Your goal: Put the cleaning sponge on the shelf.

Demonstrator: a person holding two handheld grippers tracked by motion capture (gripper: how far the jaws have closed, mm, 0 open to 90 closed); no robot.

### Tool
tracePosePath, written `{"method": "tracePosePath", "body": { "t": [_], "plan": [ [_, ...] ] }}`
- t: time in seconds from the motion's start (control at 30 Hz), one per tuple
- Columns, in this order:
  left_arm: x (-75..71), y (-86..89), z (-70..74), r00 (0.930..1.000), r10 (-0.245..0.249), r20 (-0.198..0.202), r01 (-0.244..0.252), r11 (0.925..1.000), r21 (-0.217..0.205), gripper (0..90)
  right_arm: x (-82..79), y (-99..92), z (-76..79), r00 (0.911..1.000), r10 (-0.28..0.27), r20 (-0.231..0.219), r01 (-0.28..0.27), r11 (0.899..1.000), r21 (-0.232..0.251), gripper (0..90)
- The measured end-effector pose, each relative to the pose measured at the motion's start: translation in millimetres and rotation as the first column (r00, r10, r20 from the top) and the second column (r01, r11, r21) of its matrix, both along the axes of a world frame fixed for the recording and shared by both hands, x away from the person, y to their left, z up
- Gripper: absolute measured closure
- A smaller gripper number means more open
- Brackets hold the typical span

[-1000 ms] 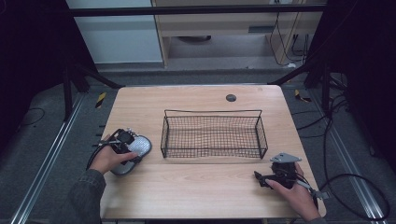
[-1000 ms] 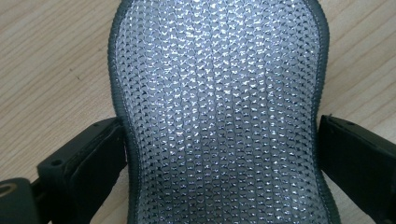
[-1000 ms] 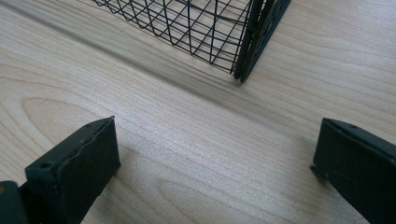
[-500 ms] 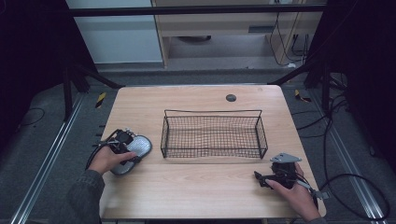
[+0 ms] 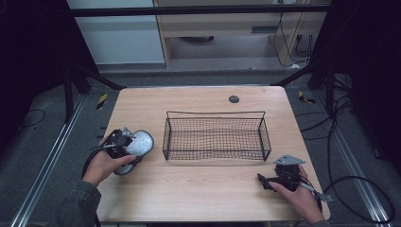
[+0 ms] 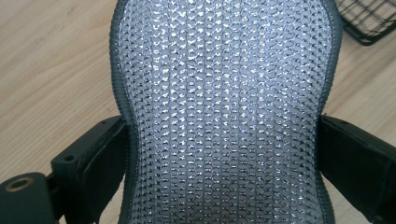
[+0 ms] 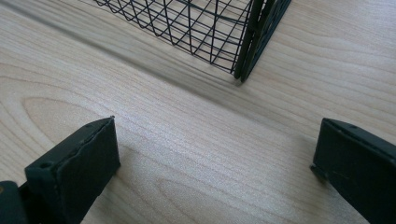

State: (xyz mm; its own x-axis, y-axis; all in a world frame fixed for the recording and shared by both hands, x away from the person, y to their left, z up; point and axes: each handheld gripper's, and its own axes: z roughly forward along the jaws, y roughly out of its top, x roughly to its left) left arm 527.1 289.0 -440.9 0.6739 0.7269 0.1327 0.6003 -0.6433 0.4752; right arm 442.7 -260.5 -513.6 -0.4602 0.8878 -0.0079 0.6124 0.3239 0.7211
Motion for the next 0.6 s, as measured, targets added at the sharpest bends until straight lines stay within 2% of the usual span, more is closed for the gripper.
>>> {"method": "tracePosePath", "body": {
  "t": [0.17, 0.6],
  "plan": [
    [-7.3, -4.1, 9.1, 0.9991, -0.027, 0.033, 0.028, 0.9994, -0.020, 5.4, 0.1, 0.0, -0.1, 1.0000, 0.000, 0.001, 0.000, 1.000, 0.001, 0.5],
    [-18.1, -12.3, 30.6, 0.9942, -0.067, 0.085, 0.068, 0.9977, -0.005, 5.6, -0.1, 0.1, 0.0, 1.0000, -0.001, 0.000, 0.001, 1.000, 0.000, 0.5]
  ]
}}
